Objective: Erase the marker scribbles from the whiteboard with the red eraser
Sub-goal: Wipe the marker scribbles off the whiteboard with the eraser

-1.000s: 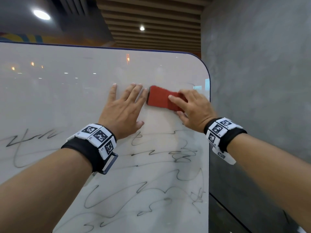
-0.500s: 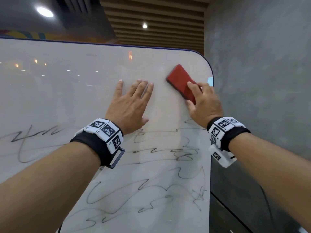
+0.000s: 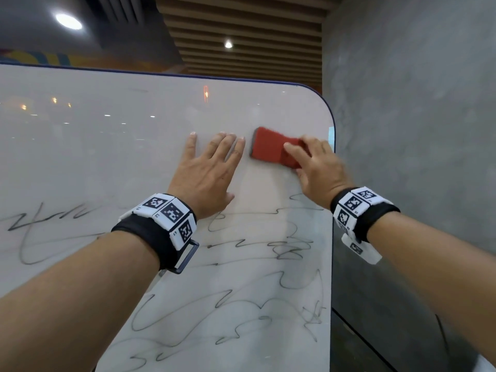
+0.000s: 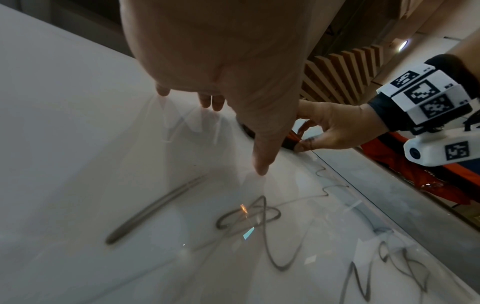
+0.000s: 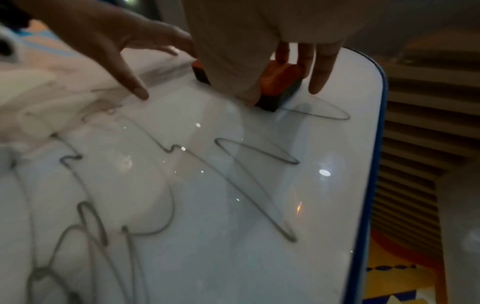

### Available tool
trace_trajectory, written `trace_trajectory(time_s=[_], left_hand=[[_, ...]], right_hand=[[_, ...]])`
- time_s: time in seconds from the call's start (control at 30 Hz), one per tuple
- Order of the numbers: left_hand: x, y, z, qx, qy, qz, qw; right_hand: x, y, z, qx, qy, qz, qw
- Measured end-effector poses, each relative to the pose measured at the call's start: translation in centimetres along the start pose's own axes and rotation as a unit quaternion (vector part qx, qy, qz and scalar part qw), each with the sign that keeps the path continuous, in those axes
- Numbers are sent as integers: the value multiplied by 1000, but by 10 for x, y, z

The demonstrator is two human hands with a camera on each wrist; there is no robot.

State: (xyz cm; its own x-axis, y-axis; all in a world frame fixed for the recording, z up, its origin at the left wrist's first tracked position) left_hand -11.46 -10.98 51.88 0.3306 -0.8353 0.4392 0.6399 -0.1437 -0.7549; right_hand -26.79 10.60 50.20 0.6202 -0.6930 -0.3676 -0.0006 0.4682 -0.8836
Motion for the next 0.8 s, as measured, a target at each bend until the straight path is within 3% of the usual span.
trace_trajectory(time_s=[0.1,0.13,0.23,0.3,0.43,0.5,0.6,0.67,0.8], left_hand=[[-1,-1,0,-2,-1,-1,1000],[-1,0,1,-1,-1,-1,1000],[-2,-1,2,6,4,2,1000],[-1,0,1,5,4,1,1000],[-1,-1,-1,4,3,0,1000],[-1,-1,-1,5,0,0,1000],[0,0,-2,1,-1,-1,1000],[0,2,-3,-5,0,-1,1000],[0,4,-6,-10,1,-6,1000]], right_hand=[[-11,-1,4,32,20,82,996],[-17,-6,8,29,18,60,998],[-29,-17,18,4,-13,-94,995],[-22,-10,15,0,-12,-122,992],[-7,24,-1,37,15,20,999],[-15,28,-1,44,23,27,998],[-25,23,2,13,-18,-111,994],[-20,29,0,8,-24,-149,989],[-8,56,-4,46,11,29,998]])
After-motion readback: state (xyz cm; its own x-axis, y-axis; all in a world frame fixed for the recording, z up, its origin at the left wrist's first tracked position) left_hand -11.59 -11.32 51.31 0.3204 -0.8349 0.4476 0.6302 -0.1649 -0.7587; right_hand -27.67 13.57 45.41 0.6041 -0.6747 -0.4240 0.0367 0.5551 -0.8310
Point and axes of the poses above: each hand's wrist, its own y-axis away from the middle knuckle, its own z-axis out of the back of the hand, x = y × z, the point moved 1 cm from there along -y, towards the middle knuckle, and after that the axes turned 6 degrees about z, right-handed, at the moved point
